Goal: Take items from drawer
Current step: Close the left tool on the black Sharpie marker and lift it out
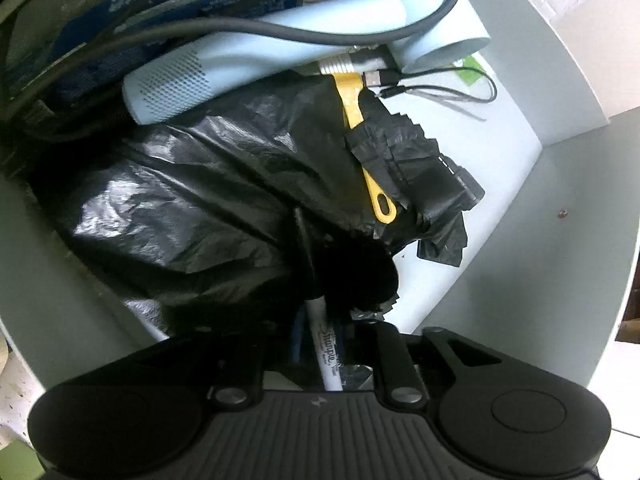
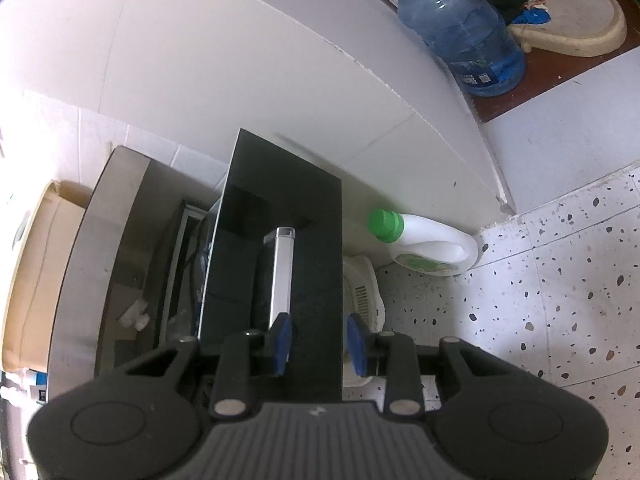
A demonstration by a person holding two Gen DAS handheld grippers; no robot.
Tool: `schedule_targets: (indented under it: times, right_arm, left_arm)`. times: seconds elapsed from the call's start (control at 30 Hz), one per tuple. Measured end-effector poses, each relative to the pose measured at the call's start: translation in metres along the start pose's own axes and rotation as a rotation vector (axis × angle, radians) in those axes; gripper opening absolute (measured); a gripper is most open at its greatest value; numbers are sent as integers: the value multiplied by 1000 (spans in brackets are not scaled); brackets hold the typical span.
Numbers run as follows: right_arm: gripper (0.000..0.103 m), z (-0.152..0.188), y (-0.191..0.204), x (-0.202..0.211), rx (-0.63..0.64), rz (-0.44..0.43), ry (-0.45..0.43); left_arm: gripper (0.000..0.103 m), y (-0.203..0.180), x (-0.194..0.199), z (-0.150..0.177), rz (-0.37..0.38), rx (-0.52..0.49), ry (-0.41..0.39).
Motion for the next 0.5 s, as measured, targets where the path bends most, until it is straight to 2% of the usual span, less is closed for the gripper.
schedule_targets:
  times: [0.2,0.33,0.43,0.5]
  right_arm:
    - [30,-1,-4,0,-17,10,-3]
    - [30,-1,-7,0,-31,26,0]
    - [30,-2,-7,3,-29,28,-2]
    - [30,-2,-7,3,-25,32,-1]
  left_arm:
    - [22,2,-4,-1,-21,2,-6]
    - [12,8,-2,-1,-10,13,-26]
    - [11,15,4,2,2,13,-51]
    - [11,15,11,5,-22,-22,-82]
Point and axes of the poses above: each gripper's, at about its wrist camera, not at the fingertips, and x roughly against the way its jaws point, y to its left, z to its underside, the point moved 7 cm from there along -x, roughly the way its jaws point, and after that the axes turned 11 degrees about y, right-handed, at the moved point
